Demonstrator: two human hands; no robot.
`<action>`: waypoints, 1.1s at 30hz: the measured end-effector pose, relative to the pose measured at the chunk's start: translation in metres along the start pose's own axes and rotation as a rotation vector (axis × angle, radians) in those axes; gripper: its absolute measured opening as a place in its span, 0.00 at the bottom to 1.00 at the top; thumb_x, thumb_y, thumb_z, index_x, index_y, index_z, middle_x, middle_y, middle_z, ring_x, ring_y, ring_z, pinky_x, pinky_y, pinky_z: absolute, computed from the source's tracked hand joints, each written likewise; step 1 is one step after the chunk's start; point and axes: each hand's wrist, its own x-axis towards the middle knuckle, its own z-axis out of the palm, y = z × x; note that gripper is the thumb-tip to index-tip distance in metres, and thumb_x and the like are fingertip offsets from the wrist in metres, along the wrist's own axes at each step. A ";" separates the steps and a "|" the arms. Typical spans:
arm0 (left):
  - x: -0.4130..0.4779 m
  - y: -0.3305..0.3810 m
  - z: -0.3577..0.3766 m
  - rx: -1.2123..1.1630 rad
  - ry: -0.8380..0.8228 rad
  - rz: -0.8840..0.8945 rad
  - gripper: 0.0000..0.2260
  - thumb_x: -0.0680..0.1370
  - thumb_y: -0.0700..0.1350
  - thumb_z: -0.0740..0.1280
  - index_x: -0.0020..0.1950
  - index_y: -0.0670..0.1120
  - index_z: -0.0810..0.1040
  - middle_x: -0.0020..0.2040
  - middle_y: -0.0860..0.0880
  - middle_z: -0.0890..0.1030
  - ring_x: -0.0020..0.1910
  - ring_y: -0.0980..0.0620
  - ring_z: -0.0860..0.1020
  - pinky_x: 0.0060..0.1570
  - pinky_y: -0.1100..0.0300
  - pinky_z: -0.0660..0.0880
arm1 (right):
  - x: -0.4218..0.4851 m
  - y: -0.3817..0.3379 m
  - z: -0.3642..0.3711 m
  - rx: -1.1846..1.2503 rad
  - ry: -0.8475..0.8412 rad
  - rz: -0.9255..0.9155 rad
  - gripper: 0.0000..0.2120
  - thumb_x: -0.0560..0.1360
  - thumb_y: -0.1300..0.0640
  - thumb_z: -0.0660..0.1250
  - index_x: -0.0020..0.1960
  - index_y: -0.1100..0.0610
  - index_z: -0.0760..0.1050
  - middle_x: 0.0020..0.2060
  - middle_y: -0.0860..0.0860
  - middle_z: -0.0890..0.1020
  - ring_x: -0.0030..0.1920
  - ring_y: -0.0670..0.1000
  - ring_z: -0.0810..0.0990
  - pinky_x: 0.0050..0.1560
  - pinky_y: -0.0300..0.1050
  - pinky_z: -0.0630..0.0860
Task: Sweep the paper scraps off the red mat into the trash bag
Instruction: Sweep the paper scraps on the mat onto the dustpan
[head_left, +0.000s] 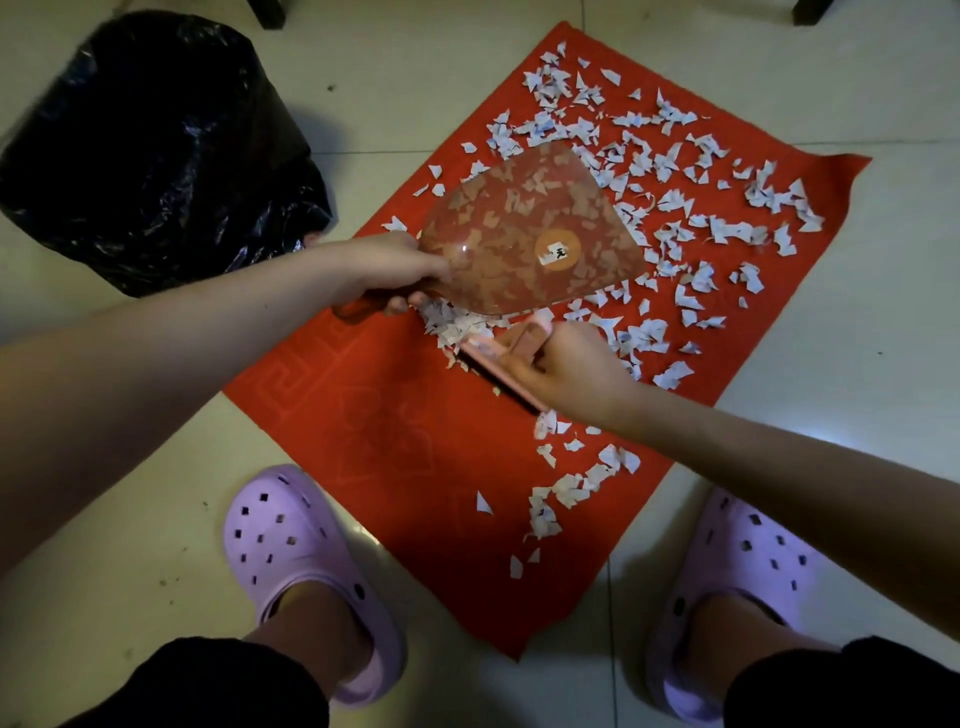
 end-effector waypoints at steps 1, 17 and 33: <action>0.000 0.000 0.000 -0.013 0.003 0.005 0.06 0.77 0.45 0.64 0.44 0.43 0.74 0.24 0.49 0.71 0.19 0.54 0.64 0.21 0.67 0.64 | 0.002 0.003 -0.004 0.017 0.062 0.010 0.18 0.78 0.47 0.59 0.54 0.59 0.79 0.31 0.55 0.81 0.28 0.53 0.78 0.31 0.52 0.76; -0.001 0.006 0.001 -0.150 0.043 0.033 0.06 0.77 0.45 0.64 0.43 0.44 0.74 0.25 0.49 0.69 0.18 0.54 0.63 0.21 0.67 0.63 | -0.012 -0.007 0.007 0.529 -0.270 0.109 0.08 0.76 0.59 0.66 0.50 0.62 0.81 0.39 0.49 0.84 0.36 0.42 0.81 0.39 0.34 0.76; 0.007 0.006 0.008 -0.092 0.001 -0.002 0.08 0.78 0.46 0.64 0.52 0.42 0.73 0.26 0.49 0.70 0.20 0.54 0.64 0.20 0.66 0.64 | -0.031 0.012 0.030 0.070 -0.556 -0.170 0.13 0.78 0.50 0.62 0.55 0.55 0.80 0.34 0.53 0.82 0.31 0.50 0.80 0.32 0.45 0.78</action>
